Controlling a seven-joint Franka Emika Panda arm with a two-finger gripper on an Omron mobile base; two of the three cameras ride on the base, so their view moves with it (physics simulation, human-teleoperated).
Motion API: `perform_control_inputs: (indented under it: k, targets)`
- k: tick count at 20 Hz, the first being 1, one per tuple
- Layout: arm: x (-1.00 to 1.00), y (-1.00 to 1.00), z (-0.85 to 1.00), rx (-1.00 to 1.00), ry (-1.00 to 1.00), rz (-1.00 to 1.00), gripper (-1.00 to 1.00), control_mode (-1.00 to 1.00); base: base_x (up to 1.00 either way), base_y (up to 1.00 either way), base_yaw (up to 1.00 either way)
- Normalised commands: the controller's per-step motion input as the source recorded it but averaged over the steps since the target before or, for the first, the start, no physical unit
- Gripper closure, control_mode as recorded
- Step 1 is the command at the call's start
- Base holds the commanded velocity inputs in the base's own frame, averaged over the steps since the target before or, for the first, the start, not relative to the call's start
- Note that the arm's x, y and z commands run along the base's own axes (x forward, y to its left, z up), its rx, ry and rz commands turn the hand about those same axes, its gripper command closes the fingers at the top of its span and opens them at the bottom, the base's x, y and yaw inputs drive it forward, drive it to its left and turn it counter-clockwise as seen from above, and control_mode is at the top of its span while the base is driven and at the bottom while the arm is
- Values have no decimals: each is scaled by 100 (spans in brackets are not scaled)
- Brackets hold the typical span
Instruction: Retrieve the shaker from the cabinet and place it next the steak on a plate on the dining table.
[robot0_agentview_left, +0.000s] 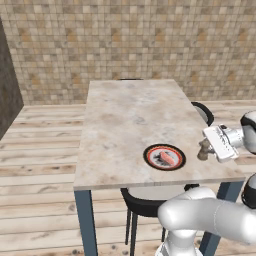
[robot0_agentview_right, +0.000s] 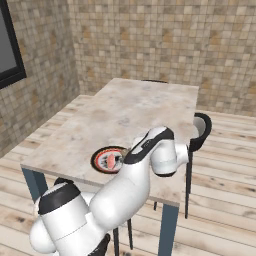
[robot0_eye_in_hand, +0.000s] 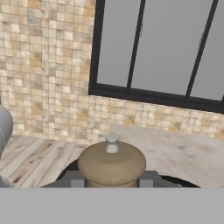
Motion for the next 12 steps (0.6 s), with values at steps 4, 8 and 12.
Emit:
perform_control_inputs:
  k: [4, 8, 12]
  targets:
    - [22, -15, -26, 0, -3, 3, 100, -100, 0, 0, 0]
    - [21, -27, -7, 0, 0, 3, 100, -100, 0, 0, 0]
    - [24, -16, -11, 1, 0, 3, 100, -100, 0, 0, 0]
